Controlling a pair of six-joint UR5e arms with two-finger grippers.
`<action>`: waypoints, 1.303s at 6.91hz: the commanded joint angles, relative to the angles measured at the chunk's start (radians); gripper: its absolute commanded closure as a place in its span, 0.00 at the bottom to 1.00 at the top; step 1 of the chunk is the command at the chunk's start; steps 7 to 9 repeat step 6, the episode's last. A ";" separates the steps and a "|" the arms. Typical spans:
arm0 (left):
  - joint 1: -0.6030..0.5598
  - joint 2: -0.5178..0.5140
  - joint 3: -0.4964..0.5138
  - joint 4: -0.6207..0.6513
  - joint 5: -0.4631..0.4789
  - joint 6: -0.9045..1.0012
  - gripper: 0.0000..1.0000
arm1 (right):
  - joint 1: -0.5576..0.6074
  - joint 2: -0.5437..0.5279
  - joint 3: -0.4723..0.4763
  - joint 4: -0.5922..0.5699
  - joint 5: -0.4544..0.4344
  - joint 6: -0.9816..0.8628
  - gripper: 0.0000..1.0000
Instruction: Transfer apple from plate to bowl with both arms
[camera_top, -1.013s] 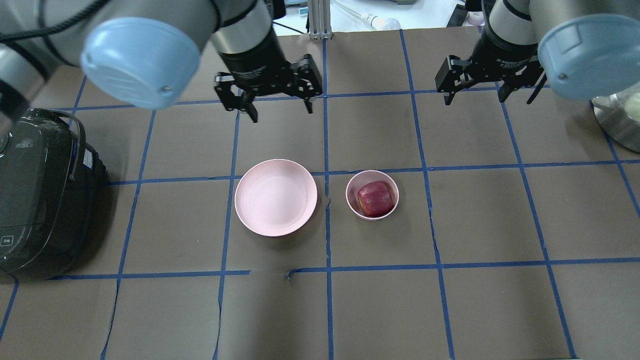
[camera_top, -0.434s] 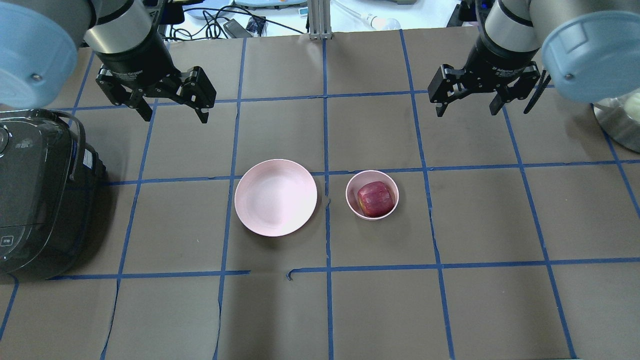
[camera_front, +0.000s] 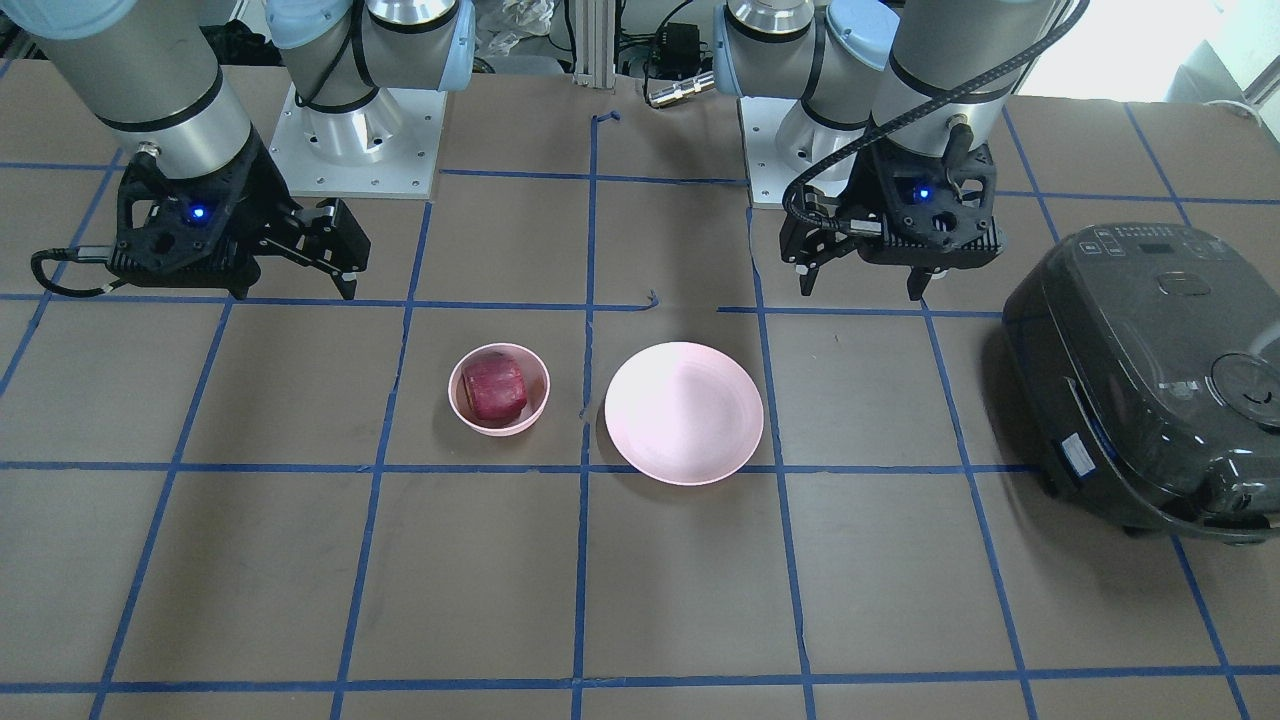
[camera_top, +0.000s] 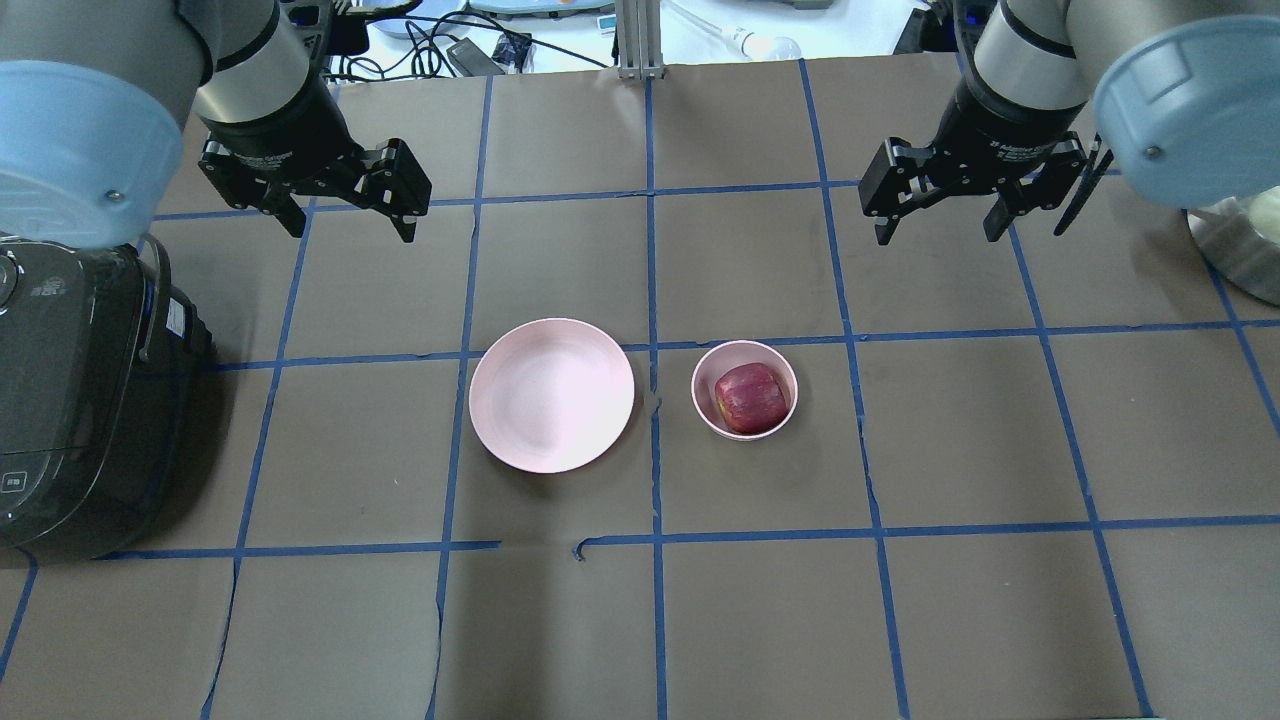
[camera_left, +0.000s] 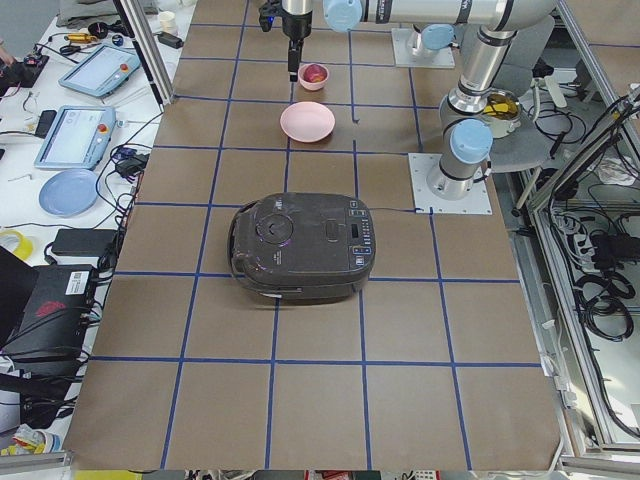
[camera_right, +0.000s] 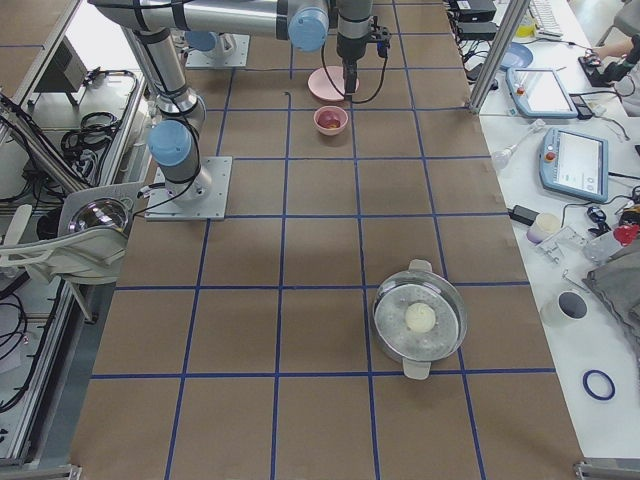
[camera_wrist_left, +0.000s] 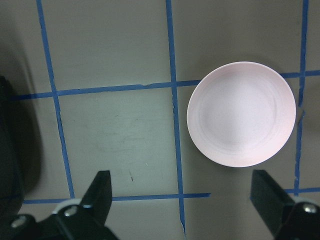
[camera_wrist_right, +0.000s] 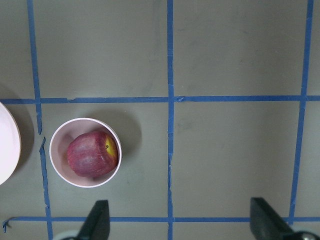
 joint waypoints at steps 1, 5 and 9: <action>-0.010 0.000 0.036 -0.009 0.001 -0.001 0.00 | -0.001 -0.001 0.000 0.014 0.000 0.001 0.00; -0.021 0.012 0.033 -0.021 0.001 -0.033 0.00 | 0.001 0.001 0.002 0.014 -0.002 0.001 0.00; -0.021 0.020 0.033 -0.033 0.001 -0.033 0.00 | -0.001 0.002 0.002 0.020 -0.003 0.002 0.00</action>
